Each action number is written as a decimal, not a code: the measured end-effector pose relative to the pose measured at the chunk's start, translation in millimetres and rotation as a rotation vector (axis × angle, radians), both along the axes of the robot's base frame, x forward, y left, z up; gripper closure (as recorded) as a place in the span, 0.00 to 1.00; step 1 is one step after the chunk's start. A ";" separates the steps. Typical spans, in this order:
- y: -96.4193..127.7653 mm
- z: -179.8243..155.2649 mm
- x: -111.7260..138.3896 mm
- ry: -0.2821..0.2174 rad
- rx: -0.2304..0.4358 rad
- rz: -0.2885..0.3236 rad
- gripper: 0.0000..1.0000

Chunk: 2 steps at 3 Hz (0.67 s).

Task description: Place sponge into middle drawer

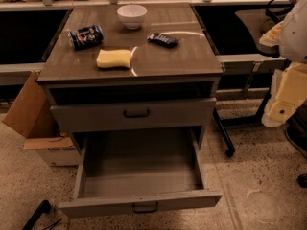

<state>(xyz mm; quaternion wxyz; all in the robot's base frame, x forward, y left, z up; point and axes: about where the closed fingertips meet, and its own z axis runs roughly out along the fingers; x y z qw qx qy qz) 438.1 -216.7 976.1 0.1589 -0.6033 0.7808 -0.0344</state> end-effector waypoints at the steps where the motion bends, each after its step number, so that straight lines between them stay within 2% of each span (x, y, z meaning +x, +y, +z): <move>1: 0.0 0.0 0.0 0.000 0.000 0.000 0.00; 2: 3.4 0.0 9.0 -0.015 0.018 -0.019 0.00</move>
Offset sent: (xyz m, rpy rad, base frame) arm 0.0212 0.0061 -0.0056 0.0430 -0.0143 -0.0454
